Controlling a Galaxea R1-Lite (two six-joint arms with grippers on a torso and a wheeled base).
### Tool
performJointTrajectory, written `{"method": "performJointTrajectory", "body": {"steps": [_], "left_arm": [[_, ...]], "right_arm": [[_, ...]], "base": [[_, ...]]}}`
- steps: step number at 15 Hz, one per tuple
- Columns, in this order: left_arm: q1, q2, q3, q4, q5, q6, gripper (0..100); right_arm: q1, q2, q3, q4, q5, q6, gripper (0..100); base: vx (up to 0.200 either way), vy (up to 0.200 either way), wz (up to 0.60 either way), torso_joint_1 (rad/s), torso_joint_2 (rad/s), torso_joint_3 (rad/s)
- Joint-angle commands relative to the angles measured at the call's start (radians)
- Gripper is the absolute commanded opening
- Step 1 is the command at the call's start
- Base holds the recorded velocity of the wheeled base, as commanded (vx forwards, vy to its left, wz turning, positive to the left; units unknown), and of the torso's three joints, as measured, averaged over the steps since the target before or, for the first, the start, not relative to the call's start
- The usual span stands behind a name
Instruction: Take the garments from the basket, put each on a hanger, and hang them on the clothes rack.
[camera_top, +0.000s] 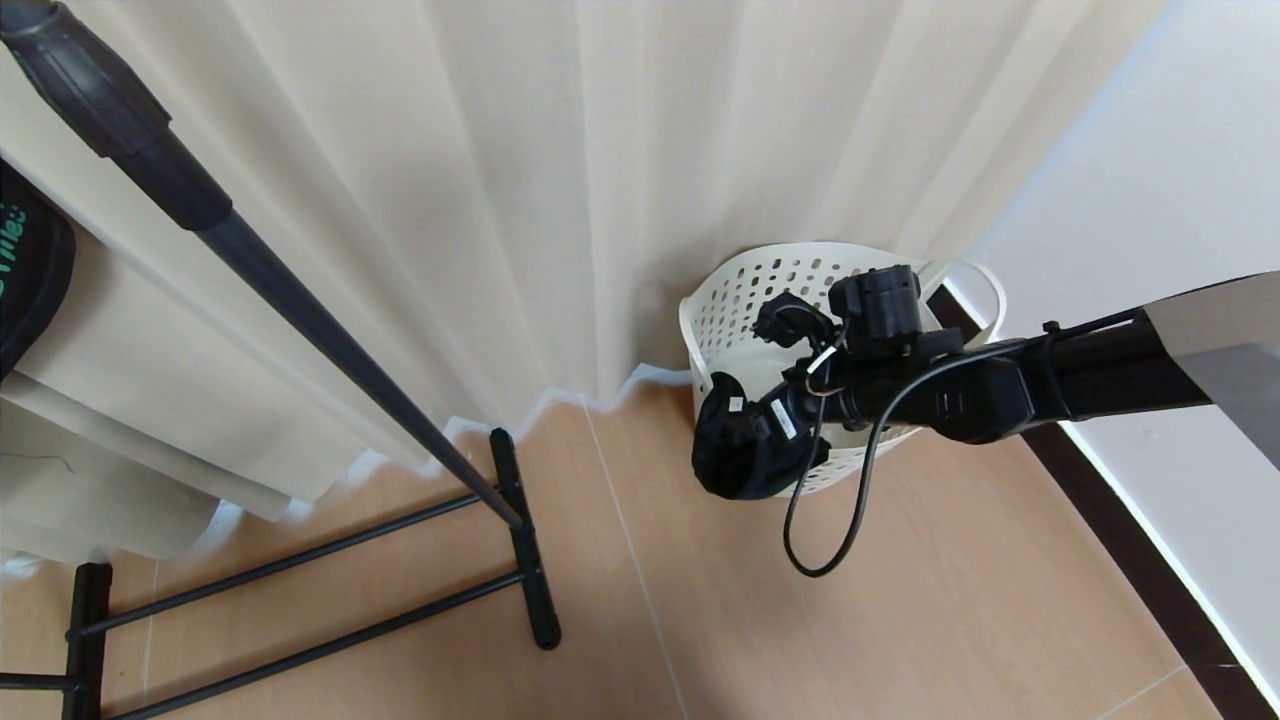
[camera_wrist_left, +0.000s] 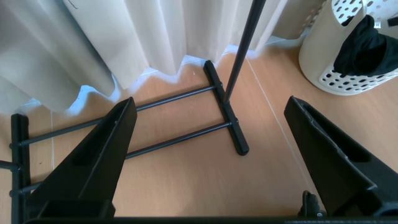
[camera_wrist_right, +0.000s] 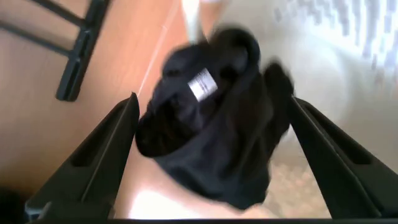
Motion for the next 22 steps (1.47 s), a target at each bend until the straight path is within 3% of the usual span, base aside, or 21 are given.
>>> {"method": "performJointTrajectory", "body": {"steps": [1, 3, 4, 5, 12, 14, 22], "left_arm": [[-0.001, 0.0, 0.0, 0.0, 0.001, 0.0, 100], [-0.001, 0.0, 0.0, 0.0, 0.001, 0.0, 100], [-0.001, 0.0, 0.0, 0.0, 0.001, 0.0, 100], [-0.001, 0.0, 0.0, 0.0, 0.001, 0.0, 100], [-0.001, 0.0, 0.0, 0.0, 0.001, 0.0, 100], [-0.001, 0.0, 0.0, 0.0, 0.001, 0.0, 100], [-0.001, 0.0, 0.0, 0.0, 0.001, 0.0, 100]], "right_arm": [[0.028, 0.044, -0.043, 0.016, -0.031, 0.061, 100], [0.049, 0.076, -0.11, 0.082, -0.087, 0.17, 100], [0.049, 0.076, -0.11, 0.082, -0.087, 0.17, 100], [0.066, 0.101, -0.19, 0.177, -0.104, 0.265, 100], [0.121, 0.218, -0.483, 0.435, -0.151, 0.546, 100], [0.129, 0.256, -0.544, 0.479, -0.179, 0.57, 100], [0.135, 0.262, -0.552, 0.502, -0.226, 0.608, 100]], "base": [[0.0, 0.0, 0.0, 0.0, 0.0, 0.0], [0.0, 0.0, 0.0, 0.0, 0.0, 0.0], [0.0, 0.0, 0.0, 0.0, 0.0, 0.0], [0.0, 0.0, 0.0, 0.0, 0.0, 0.0], [0.0, 0.0, 0.0, 0.0, 0.0, 0.0], [0.0, 0.0, 0.0, 0.0, 0.0, 0.0], [0.0, 0.0, 0.0, 0.0, 0.0, 0.0]]}}
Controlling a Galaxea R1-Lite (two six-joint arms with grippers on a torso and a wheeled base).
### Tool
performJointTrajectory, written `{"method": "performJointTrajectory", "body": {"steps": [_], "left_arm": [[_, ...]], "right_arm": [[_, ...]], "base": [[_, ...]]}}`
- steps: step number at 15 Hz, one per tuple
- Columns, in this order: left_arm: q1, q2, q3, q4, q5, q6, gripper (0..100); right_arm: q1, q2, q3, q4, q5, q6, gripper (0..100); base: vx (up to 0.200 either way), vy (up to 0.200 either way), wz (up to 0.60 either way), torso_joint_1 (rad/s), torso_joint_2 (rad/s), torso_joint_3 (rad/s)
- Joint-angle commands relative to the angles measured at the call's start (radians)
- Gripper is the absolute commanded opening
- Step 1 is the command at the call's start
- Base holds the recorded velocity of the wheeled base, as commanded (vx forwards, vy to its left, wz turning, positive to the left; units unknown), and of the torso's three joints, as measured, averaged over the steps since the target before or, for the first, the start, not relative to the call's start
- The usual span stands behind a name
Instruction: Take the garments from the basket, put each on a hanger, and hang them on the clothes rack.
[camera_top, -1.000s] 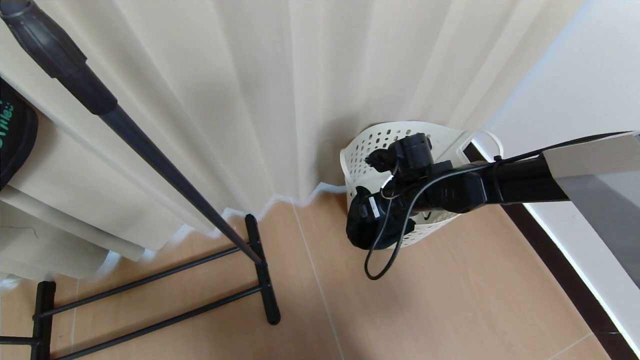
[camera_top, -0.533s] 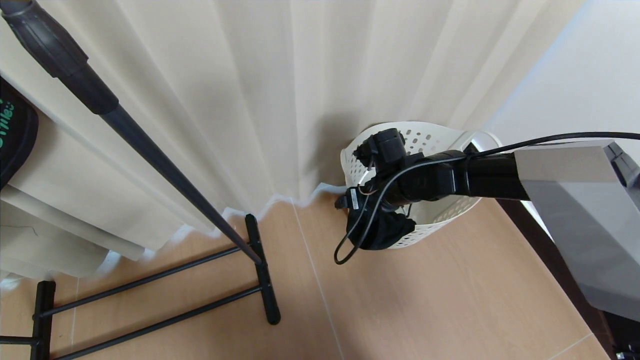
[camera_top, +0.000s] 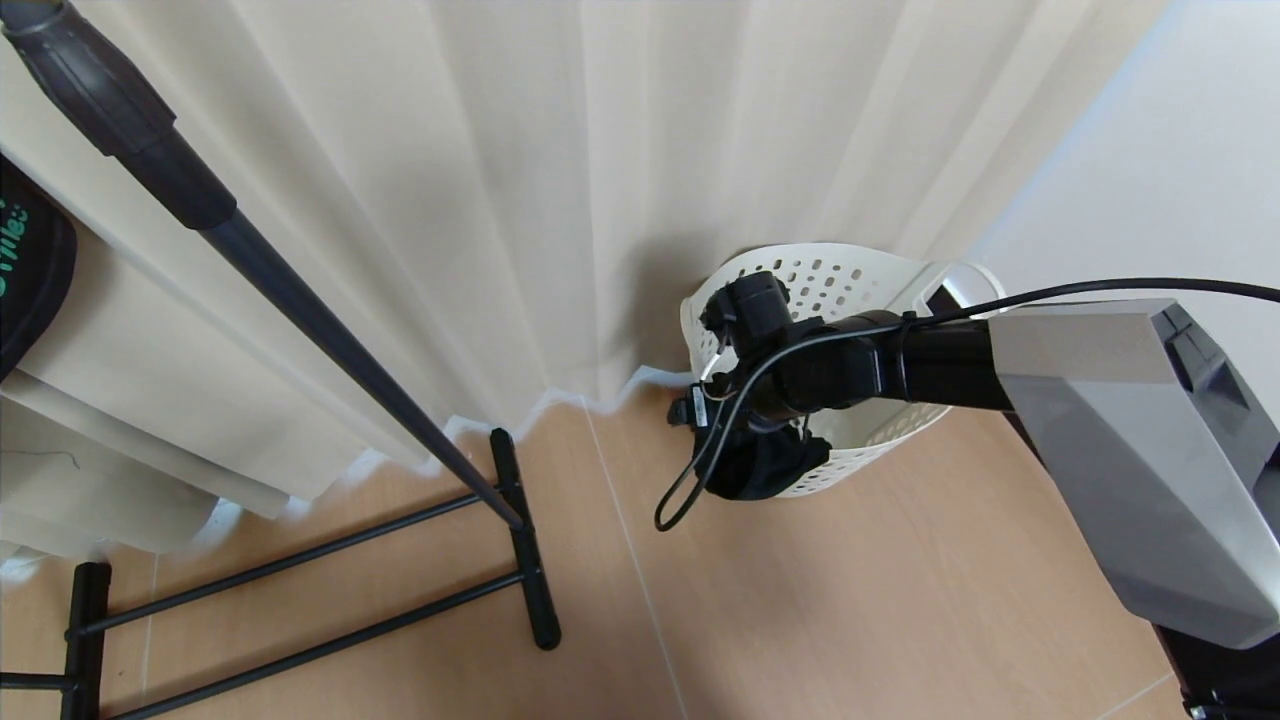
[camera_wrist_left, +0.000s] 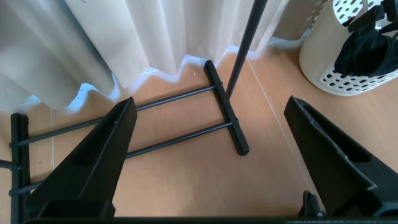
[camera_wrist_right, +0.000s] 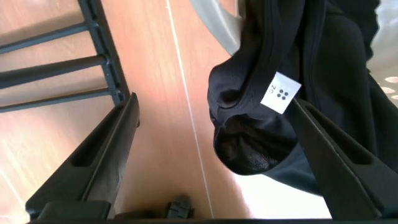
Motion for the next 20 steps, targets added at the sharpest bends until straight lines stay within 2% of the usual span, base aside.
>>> {"method": "performJointTrajectory", "body": {"steps": [1, 3, 8, 10, 12, 14, 20], "left_arm": [[0.0, 0.0, 0.0, 0.0, 0.001, 0.0, 100], [0.0, 0.0, 0.0, 0.0, 0.001, 0.0, 100], [0.0, 0.0, 0.0, 0.0, 0.001, 0.0, 100], [0.0, 0.0, 0.0, 0.0, 0.001, 0.0, 100], [0.0, 0.0, 0.0, 0.0, 0.001, 0.0, 100], [0.0, 0.0, 0.0, 0.0, 0.001, 0.0, 100], [0.0, 0.0, 0.0, 0.0, 0.001, 0.0, 100]], "right_arm": [[0.005, 0.002, -0.004, 0.013, -0.043, 0.002, 100], [0.02, -0.003, -0.002, 0.013, -0.105, 0.042, 100], [0.03, -0.027, -0.002, 0.084, -0.166, 0.197, 100], [0.014, -0.02, -0.002, 0.124, -0.246, 0.286, 100], [-0.012, -0.017, 0.005, 0.164, -0.307, 0.323, 100], [-0.035, -0.018, 0.005, 0.211, -0.31, 0.335, 100], [-0.041, -0.02, 0.082, 0.216, -0.315, 0.381, 100]], "base": [[0.0, 0.0, 0.0, 0.0, 0.0, 0.0], [0.0, 0.0, 0.0, 0.0, 0.0, 0.0], [0.0, 0.0, 0.0, 0.0, 0.0, 0.0], [0.0, 0.0, 0.0, 0.0, 0.0, 0.0], [0.0, 0.0, 0.0, 0.0, 0.0, 0.0], [0.0, 0.0, 0.0, 0.0, 0.0, 0.0], [0.0, 0.0, 0.0, 0.0, 0.0, 0.0]]}}
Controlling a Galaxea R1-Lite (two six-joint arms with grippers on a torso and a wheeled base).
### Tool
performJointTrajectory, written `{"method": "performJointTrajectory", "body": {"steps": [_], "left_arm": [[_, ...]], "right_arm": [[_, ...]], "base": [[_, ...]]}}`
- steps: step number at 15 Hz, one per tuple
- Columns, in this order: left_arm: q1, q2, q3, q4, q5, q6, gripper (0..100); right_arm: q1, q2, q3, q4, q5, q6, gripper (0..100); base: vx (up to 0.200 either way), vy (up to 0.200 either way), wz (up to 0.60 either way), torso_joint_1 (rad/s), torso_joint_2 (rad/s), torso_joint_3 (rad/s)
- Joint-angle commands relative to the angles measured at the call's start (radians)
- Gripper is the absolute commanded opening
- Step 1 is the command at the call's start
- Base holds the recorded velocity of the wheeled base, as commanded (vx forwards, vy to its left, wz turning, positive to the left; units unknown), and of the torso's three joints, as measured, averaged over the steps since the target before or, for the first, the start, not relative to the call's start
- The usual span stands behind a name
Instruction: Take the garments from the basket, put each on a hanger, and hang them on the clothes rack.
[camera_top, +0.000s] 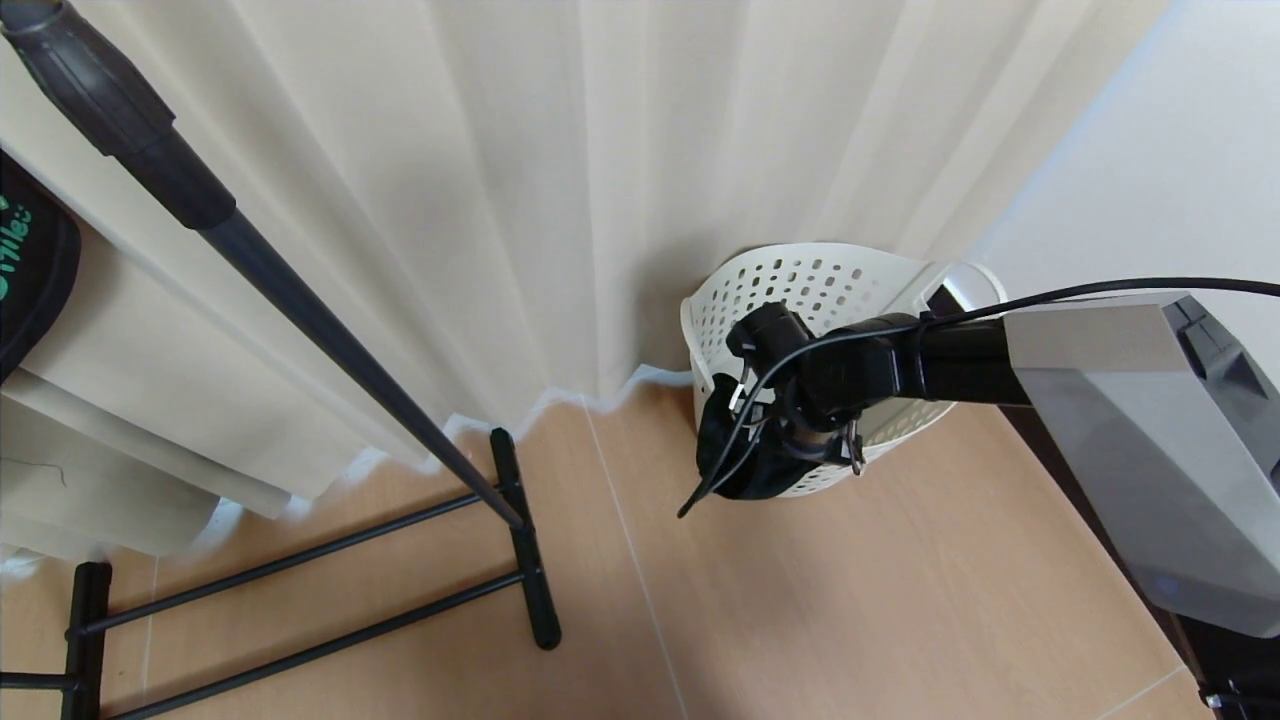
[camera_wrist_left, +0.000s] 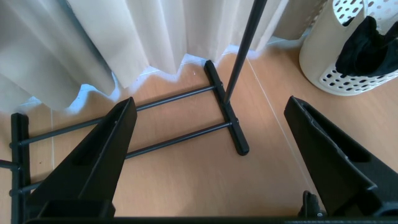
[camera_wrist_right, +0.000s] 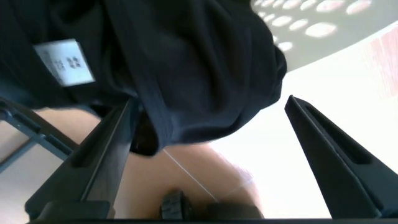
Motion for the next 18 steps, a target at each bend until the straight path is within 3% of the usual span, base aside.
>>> {"method": "performJointTrajectory", "body": {"steps": [1, 9, 10, 16, 18], "left_arm": [[0.0, 0.0, 0.0, 0.0, 0.0, 0.0, 100], [0.0, 0.0, 0.0, 0.0, 0.0, 0.0, 100], [0.0, 0.0, 0.0, 0.0, 0.0, 0.0, 100], [0.0, 0.0, 0.0, 0.0, 0.0, 0.0, 100], [0.0, 0.0, 0.0, 0.0, 0.0, 0.0, 100]], "right_arm": [[0.0, 0.005, 0.014, 0.0, 0.0, 0.002, 100], [-0.008, 0.019, 0.043, -0.006, 0.0, 0.005, 100], [-0.009, 0.025, 0.043, -0.005, 0.0, 0.005, 0], [-0.029, 0.044, 0.044, -0.005, -0.005, 0.005, 0], [-0.026, 0.011, 0.08, -0.003, -0.042, 0.005, 0]], "base": [[0.0, 0.0, 0.0, 0.0, 0.0, 0.0], [0.0, 0.0, 0.0, 0.0, 0.0, 0.0], [0.0, 0.0, 0.0, 0.0, 0.0, 0.0], [0.0, 0.0, 0.0, 0.0, 0.0, 0.0], [0.0, 0.0, 0.0, 0.0, 0.0, 0.0]]}}
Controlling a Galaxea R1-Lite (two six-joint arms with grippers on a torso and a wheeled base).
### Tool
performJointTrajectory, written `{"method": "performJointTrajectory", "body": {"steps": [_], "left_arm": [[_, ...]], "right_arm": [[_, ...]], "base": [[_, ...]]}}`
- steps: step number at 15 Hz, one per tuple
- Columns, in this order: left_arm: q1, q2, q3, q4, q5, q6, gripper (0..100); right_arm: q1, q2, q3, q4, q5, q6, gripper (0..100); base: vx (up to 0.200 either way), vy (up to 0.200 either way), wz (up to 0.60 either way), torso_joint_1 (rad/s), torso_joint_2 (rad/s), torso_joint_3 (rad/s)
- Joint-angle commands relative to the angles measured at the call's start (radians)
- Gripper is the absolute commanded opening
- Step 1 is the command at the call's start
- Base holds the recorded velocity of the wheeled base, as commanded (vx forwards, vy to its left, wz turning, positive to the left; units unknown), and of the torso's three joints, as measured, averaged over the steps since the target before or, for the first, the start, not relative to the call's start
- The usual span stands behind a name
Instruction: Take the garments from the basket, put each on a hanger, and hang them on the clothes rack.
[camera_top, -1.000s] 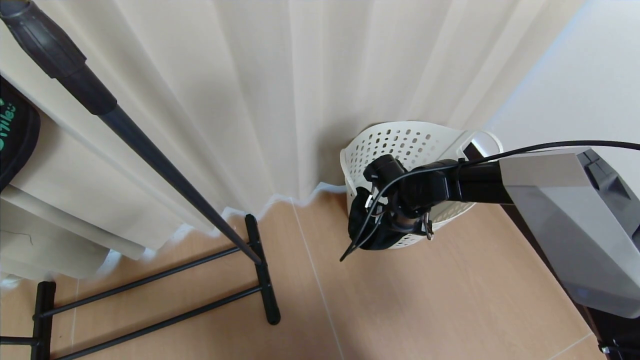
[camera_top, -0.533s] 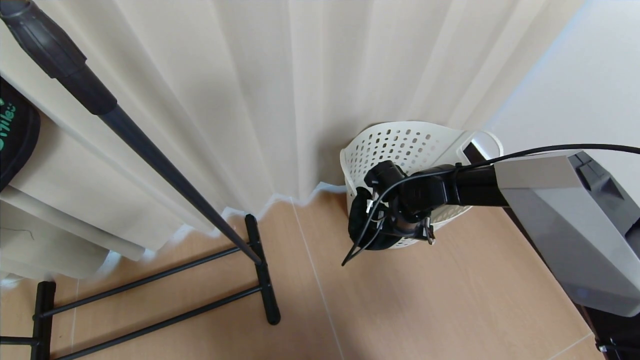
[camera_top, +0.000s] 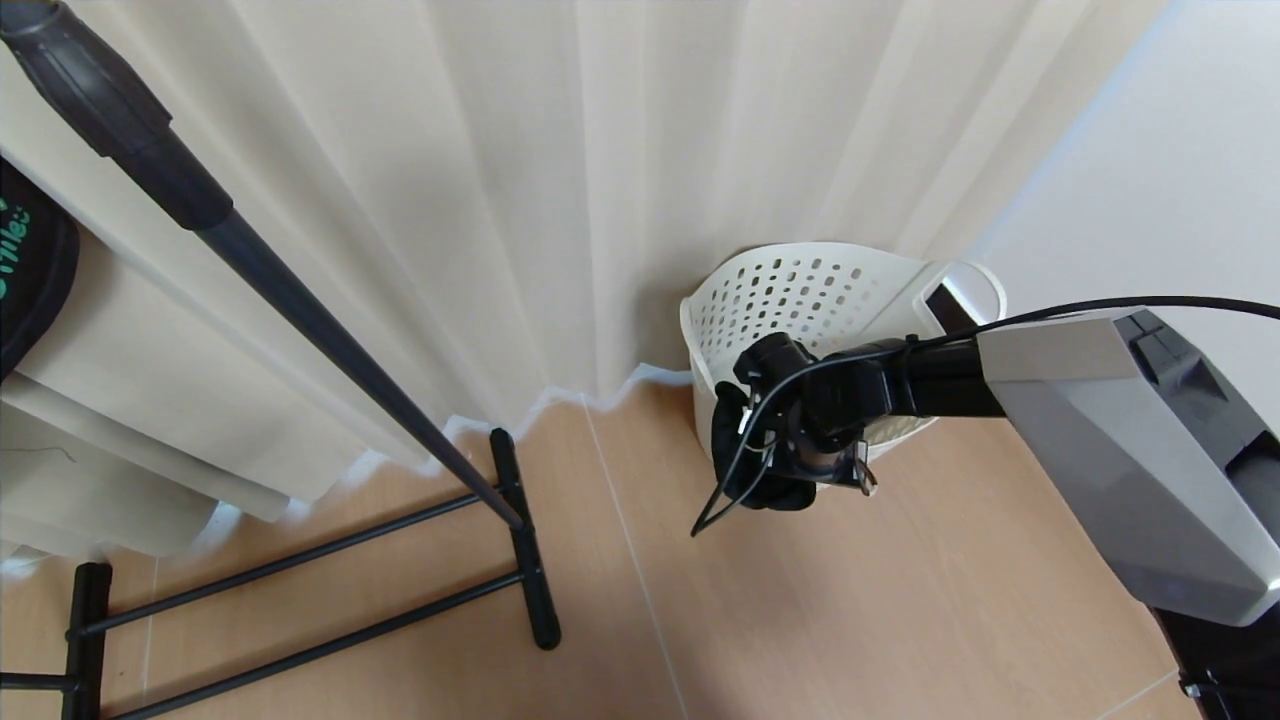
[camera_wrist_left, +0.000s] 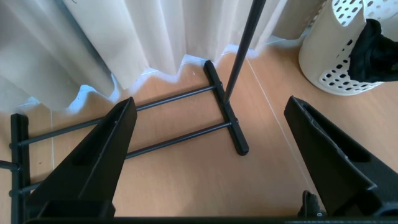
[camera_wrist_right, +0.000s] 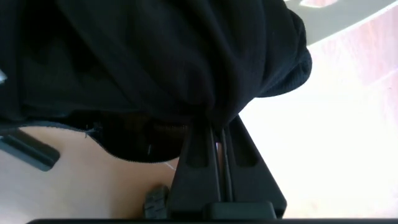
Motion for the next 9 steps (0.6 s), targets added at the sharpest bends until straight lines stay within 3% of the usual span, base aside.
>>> {"method": "performJointTrajectory", "body": {"steps": [1, 9], "left_arm": [[0.0, 0.0, 0.0, 0.0, 0.001, 0.0, 100], [0.0, 0.0, 0.0, 0.0, 0.001, 0.0, 100]], "right_arm": [[0.006, -0.052, 0.048, -0.001, -0.03, 0.0, 0], [0.138, -0.426, 0.283, -0.023, -0.034, -0.049, 0]], "base": [[0.0, 0.0, 0.0, 0.0, 0.0, 0.0], [0.0, 0.0, 0.0, 0.0, 0.0, 0.0]]}}
